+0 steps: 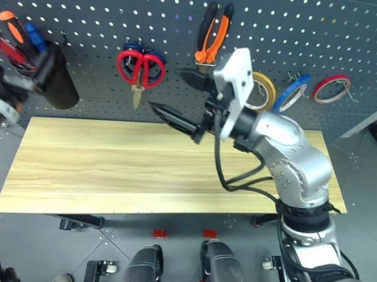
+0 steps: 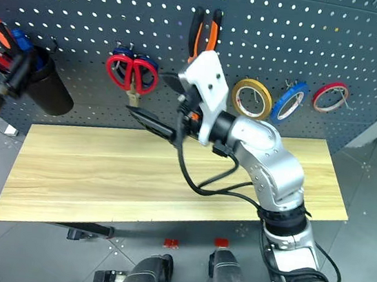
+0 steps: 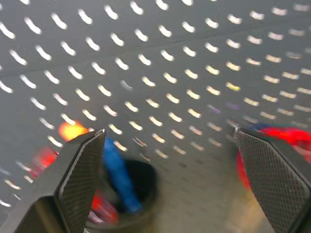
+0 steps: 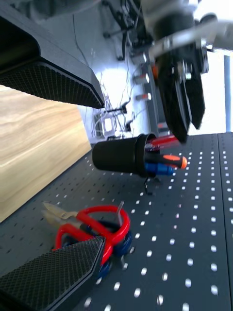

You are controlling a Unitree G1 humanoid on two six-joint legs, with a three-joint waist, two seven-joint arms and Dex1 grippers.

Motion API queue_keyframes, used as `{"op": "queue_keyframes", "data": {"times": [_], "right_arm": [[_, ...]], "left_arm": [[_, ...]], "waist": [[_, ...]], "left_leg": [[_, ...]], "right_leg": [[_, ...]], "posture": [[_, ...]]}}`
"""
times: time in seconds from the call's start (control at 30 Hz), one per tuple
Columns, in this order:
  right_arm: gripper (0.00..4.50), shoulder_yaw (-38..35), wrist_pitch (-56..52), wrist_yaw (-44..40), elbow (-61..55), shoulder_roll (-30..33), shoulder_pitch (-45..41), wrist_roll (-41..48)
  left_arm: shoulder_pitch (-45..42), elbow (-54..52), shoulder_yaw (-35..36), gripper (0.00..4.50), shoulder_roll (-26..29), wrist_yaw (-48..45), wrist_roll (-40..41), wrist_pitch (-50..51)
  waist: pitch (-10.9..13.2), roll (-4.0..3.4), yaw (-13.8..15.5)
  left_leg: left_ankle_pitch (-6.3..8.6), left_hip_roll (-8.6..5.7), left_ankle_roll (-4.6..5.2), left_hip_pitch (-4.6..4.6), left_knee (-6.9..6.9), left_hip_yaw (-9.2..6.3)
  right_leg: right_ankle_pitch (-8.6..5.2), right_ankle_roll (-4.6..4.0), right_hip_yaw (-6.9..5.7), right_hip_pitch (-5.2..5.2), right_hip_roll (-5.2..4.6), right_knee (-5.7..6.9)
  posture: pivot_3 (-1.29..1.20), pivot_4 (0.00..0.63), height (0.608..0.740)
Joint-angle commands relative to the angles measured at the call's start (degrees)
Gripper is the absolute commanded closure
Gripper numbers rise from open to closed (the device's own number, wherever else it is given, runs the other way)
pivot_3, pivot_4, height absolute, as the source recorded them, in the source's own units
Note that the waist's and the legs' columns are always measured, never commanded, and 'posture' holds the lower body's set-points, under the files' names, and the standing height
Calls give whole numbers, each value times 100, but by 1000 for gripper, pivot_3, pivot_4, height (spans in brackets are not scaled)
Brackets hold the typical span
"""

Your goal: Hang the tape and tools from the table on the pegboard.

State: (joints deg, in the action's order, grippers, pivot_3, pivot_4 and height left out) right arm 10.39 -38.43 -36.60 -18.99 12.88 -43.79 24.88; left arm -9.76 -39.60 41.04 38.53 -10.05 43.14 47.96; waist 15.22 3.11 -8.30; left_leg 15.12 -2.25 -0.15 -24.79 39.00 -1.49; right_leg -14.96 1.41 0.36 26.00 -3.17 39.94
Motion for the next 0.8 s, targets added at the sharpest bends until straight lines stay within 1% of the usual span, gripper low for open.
{"op": "queue_keyframes", "data": {"times": [0.03,0.1,0.17,0.23,0.3,0.37,0.47,0.57,0.6,0.67,0.73,0.8], "right_arm": [[0,-183,-202,-282,-647,394,527,382],[0,-110,-196,-276,-759,590,1046,361],[0,40,77,-128,-605,647,1479,48],[0,151,703,352,-146,478,1860,-546],[0,-2,1263,1082,455,133,2096,-1054],[0,-65,1875,1451,963,-3,2255,-1464],[0,-122,2716,1800,1608,-100,2446,-1886],[0,-140,3418,1978,2187,-54,2638,-2229],[0,-190,3550,1882,2385,-16,2703,-2188],[0,-344,3808,1943,2806,47,2758,-2216],[0,-473,4045,2018,3203,115,2766,-2248],[0,-568,4176,1956,3524,181,2772,-2223]], "left_arm": [[659,-621,157,29,-304,434,462,541],[1188,-748,-67,29,-599,564,234,453],[1456,-700,-247,29,-888,517,22,65],[1652,-460,-485,29,-1076,501,-364,-275],[1846,-208,-789,29,-1271,341,-713,-703],[1963,54,-1016,29,-1418,237,-1023,-1101],[1956,425,-1218,29,-1680,302,-1375,-1567],[1932,748,-1576,29,-1906,358,-1852,-2039],[1936,846,-1681,29,-1962,353,-1986,-2170],[1910,1021,-1768,29,-2074,395,-2163,-2363],[1907,1178,-1835,29,-2102,371,-2301,-2504],[1936,1349,-1891,29,-2091,300,-2410,-2646]], "waist": [[-55,0,36],[-135,0,41],[-203,-2,51],[-313,-4,58],[-414,-21,69],[-462,-45,86],[-567,-64,174],[-685,-68,211],[-726,-70,217],[-813,-76,222],[-857,-90,225],[-867,-93,228]], "left_leg": [[0,0,0,0,1,0],[1,1,1,1,1,0],[1,1,2,5,-3,0],[1,0,2,5,-3,2],[2,0,3,27,-6,3],[10,-4,13,70,-15,10],[20,-6,24,87,-18,15],[24,-6,22,88,-18,19],[25,-6,23,88,-18,20],[31,-4,27,97,-18,19],[38,0,32,110,-19,15],[57,1,49,147,-22,14]], "right_leg": [[0,0,2,-1,0,-2],[0,0,3,-4,1,-2],[0,0,6,-6,3,-1],[-1,-1,9,-8,4,-5],[-1,-1,11,-33,7,-10],[-1,-1,22,-76,7,-29],[-2,0,27,-96,8,-47],[-2,0,33,-97,10,-53],[-1,0,35,-99,10,-57],[-2,1,33,-114,11,-66],[-2,1,27,-142,15,-88],[-3,3,26,-184,15,-98]], "posture": [[-160,183,740],[-161,172,740],[-162,163,740],[-162,149,740],[-160,138,740],[-159,128,740],[-152,112,740],[-152,95,740],[-150,90,740],[-142,77,740],[-141,70,740],[-142,61,740]]}}
